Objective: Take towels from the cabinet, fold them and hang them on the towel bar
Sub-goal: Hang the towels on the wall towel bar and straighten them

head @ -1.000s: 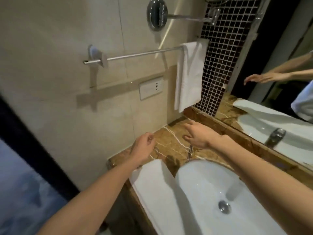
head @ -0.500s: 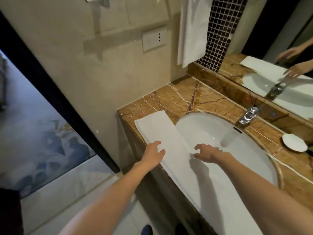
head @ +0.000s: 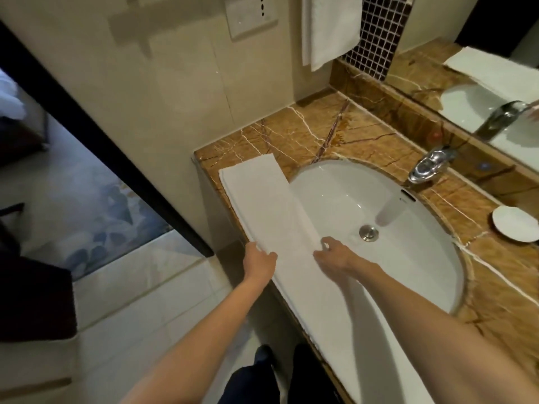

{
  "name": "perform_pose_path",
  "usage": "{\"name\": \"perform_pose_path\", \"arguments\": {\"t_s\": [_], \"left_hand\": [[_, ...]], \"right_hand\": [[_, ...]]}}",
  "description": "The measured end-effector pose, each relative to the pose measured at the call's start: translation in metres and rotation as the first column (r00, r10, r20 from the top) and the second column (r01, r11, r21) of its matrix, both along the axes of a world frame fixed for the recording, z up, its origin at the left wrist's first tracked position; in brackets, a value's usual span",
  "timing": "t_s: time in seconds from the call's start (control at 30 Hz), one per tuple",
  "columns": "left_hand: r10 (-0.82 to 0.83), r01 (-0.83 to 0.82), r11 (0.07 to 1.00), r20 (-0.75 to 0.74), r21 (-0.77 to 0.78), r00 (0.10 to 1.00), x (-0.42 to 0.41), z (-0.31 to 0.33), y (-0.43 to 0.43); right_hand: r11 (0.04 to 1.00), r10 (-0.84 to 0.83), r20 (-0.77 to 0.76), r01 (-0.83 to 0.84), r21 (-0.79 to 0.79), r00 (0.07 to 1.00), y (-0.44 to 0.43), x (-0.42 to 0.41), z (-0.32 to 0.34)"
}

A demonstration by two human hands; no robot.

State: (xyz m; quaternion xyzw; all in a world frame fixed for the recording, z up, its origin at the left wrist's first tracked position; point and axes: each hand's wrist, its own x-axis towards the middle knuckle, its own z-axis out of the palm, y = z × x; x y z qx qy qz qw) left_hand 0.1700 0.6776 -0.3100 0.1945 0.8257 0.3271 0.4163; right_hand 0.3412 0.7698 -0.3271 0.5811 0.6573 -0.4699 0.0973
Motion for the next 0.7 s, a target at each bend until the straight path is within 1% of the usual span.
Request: {"name": "perform_pose_path", "arguments": {"t_s": [0.07, 0.13, 0.17, 0.23, 0.3, 0.37, 0.47, 0.53, 0.6, 0.7], "left_hand": [[0.082, -0.079, 0.996, 0.124, -0.029, 0.989, 0.002, -0.003, -0.002], [0.152, -0.141, 0.988, 0.276, -0.061, 0.949, 0.003, -0.007, -0.004], [0.173, -0.159, 0.985, 0.333, -0.07, 0.927, 0.004, -0.008, -0.005], [0.185, -0.17, 0.983, 0.378, -0.073, 0.907, 0.006, -0.006, -0.006], [0.171, -0.168, 0.985, 0.413, -0.042, 0.895, 0.008, -0.002, -0.005], [0.128, -0.153, 0.988, 0.498, 0.009, 0.858, 0.01, 0.007, -0.004], [0.1, -0.203, 0.977, 0.699, 0.067, 0.708, 0.016, 0.024, 0.0], [0.094, -0.264, 0.96, 0.781, 0.093, 0.617, 0.021, 0.037, 0.007], [0.075, -0.3, 0.945, 0.809, 0.129, 0.583, 0.025, 0.052, 0.013], [0.007, -0.316, 0.923, 0.813, 0.218, 0.582, 0.029, 0.075, 0.024]], "right_hand": [[0.994, -0.109, -0.041, 0.108, -0.026, 0.993, 0.001, 0.0, -0.006], [0.981, -0.195, -0.056, 0.194, -0.023, 0.979, 0.003, 0.001, -0.013], [0.976, -0.216, -0.059, 0.215, -0.03, 0.975, 0.002, 0.001, -0.014], [0.975, -0.216, -0.057, 0.213, -0.06, 0.975, 0.0, 0.003, -0.016], [0.968, -0.246, -0.072, 0.241, -0.077, 0.967, -0.001, 0.005, -0.017], [0.953, -0.3, -0.07, 0.296, -0.07, 0.951, 0.001, 0.01, -0.029], [0.935, -0.353, -0.104, 0.346, -0.08, 0.93, 0.001, 0.004, -0.016], [0.915, -0.401, -0.154, 0.385, -0.124, 0.903, 0.003, 0.002, 0.001], [0.891, -0.446, -0.246, 0.401, -0.211, 0.861, 0.011, 0.007, 0.005], [0.842, -0.525, -0.342, 0.417, -0.343, 0.779, 0.018, 0.013, 0.018]]}}
